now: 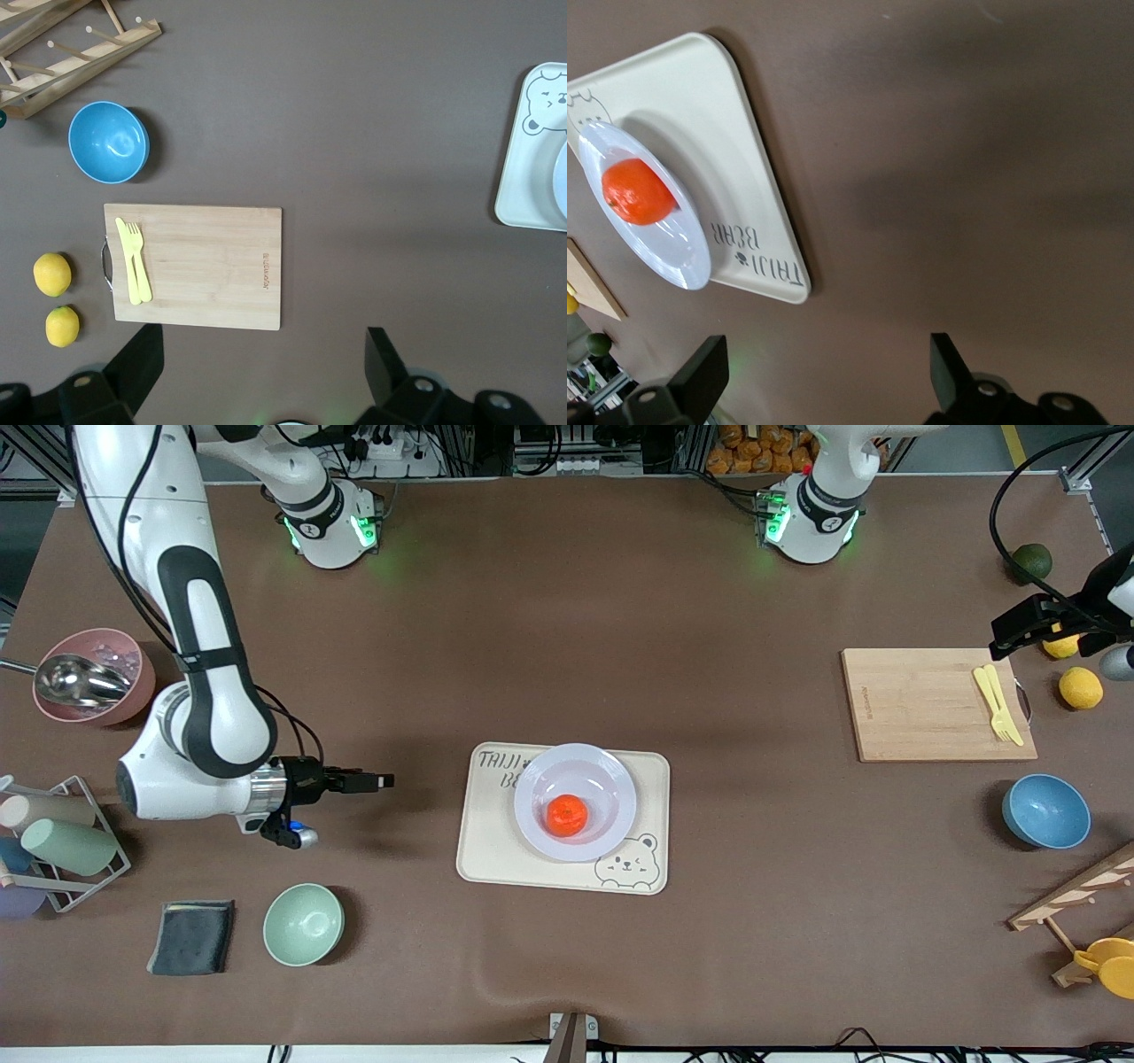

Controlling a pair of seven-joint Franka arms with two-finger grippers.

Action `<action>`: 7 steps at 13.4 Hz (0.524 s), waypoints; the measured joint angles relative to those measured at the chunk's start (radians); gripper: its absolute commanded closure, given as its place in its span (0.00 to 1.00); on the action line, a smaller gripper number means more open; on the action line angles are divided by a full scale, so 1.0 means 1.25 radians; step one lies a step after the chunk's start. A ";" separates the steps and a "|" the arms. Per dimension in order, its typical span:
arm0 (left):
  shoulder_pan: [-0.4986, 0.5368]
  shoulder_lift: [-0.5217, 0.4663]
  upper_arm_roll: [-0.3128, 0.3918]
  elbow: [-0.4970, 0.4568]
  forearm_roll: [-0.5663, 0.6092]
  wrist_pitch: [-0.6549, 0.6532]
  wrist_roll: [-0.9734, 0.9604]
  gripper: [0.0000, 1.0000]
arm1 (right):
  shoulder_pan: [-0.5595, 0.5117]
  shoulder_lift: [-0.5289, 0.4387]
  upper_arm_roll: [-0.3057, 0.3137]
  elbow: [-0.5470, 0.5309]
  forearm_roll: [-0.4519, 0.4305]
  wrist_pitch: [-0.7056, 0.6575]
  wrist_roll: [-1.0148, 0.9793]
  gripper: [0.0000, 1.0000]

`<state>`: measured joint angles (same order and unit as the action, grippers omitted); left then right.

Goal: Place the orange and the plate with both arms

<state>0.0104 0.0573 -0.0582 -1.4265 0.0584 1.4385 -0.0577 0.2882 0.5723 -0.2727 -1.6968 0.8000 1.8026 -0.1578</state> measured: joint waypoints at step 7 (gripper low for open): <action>0.000 -0.001 0.000 0.001 0.000 0.000 0.003 0.00 | -0.128 -0.009 -0.006 0.172 -0.231 -0.176 -0.012 0.00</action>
<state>0.0104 0.0564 -0.0584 -1.4248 0.0584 1.4385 -0.0543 0.1284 0.5616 -0.2808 -1.4813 0.5108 1.5829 -0.1725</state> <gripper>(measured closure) 0.000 0.000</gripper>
